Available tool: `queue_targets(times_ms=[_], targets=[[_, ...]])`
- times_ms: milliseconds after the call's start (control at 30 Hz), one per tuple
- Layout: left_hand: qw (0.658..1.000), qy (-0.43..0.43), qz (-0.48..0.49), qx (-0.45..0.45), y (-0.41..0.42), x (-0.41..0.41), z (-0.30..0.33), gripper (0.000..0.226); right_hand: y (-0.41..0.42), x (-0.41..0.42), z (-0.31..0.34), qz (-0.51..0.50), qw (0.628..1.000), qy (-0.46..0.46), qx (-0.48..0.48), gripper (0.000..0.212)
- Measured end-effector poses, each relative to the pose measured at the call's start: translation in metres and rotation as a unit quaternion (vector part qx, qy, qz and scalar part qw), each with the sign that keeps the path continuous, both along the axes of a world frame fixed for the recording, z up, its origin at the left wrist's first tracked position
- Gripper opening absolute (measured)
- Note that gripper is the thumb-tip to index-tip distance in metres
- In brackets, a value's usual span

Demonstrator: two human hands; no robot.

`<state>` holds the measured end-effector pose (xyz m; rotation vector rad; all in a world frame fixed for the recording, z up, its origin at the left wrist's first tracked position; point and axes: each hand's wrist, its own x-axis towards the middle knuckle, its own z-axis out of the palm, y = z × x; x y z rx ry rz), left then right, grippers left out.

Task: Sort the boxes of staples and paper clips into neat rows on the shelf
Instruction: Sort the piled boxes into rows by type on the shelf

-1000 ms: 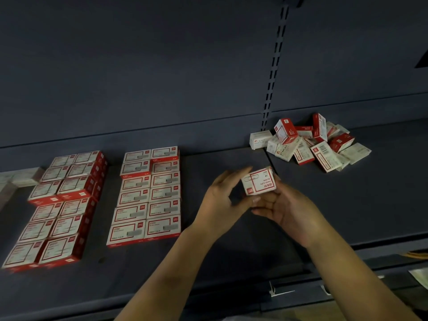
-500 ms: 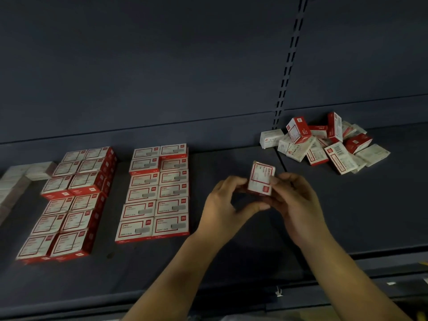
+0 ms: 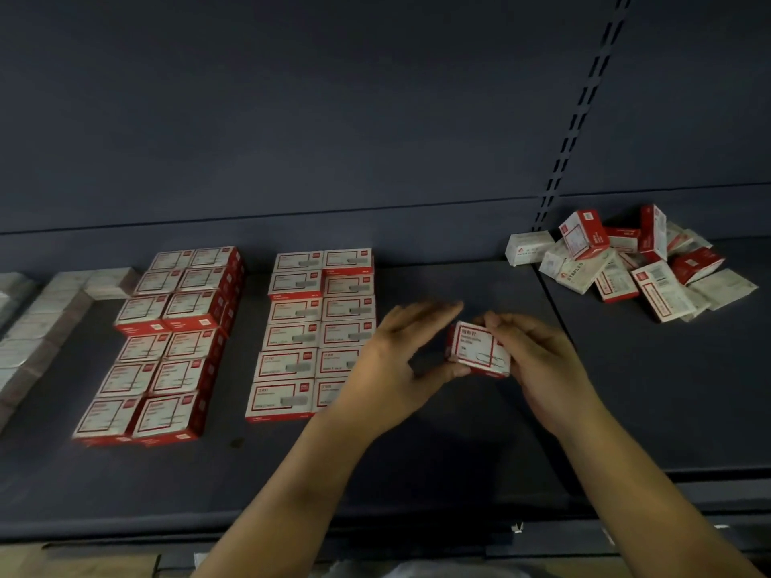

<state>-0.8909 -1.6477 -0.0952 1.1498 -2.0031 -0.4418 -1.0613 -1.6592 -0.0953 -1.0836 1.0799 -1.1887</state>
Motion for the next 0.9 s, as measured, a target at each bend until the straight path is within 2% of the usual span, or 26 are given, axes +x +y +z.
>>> queue_targets(times_ms=[167,333,433,567,733,900], targets=[[1.000,-0.022,0.009,0.011,0.004,0.045,0.003,0.042,0.003,0.047,0.004,-0.009,0.996,0.074,-0.046,0.008],[0.998,-0.021,0.055,0.037,0.015,0.106,0.001,0.043,0.011,0.106,0.006,0.007,0.984,0.151,-0.089,0.009],[0.996,-0.014,0.073,0.045,0.023,0.145,0.003,0.043,0.014,0.135,0.004,0.021,0.961,0.236,-0.142,0.008],[0.991,-0.012,0.119,0.052,0.036,0.203,0.007,0.043,0.016,0.181,0.001,0.017,0.903,0.328,-0.276,0.015],[0.984,-0.003,0.168,0.066,0.046,0.269,0.006,0.043,0.020,0.237,-0.007,0.051,0.881,0.365,-0.296,0.017],[0.983,-0.029,0.172,0.051,0.043,0.312,-0.010,0.045,0.026,0.280,-0.014,0.065,0.866,0.388,-0.308,0.007]])
